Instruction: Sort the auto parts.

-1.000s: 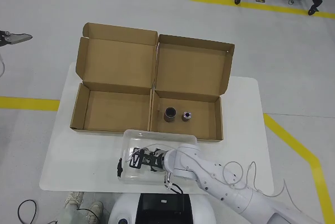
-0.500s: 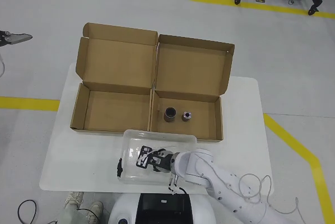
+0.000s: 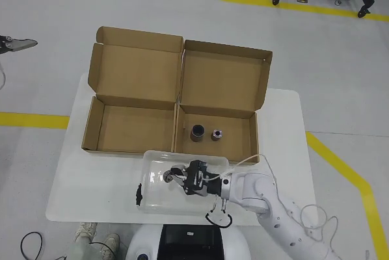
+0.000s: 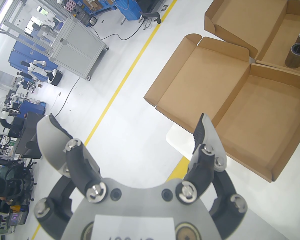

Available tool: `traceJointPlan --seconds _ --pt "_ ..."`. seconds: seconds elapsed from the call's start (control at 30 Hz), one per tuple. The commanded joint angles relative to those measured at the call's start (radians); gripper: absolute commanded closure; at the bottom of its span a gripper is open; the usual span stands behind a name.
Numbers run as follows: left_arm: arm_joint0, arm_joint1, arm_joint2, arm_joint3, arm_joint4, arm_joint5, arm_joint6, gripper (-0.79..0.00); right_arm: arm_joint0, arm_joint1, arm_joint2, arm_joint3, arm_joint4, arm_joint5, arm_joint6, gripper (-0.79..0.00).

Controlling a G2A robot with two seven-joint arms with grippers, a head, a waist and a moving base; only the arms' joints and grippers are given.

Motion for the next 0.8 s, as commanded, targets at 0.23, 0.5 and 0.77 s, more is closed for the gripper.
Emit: traceJointPlan --seconds 0.23,0.5,0.77 --pt "0.0 0.0 0.0 0.0 0.0 0.0 0.0 -0.785 0.017 0.01 0.057 -0.014 0.071 -0.113 -0.144 0.0" --pt "0.0 0.0 0.0 0.0 0.0 0.0 0.0 -0.785 0.084 0.001 0.048 -0.039 0.15 -0.139 -0.179 0.0" --pt "0.0 0.0 0.0 0.0 0.0 0.0 0.0 -0.785 0.162 -0.014 0.025 -0.069 0.205 -0.116 -0.197 0.0"
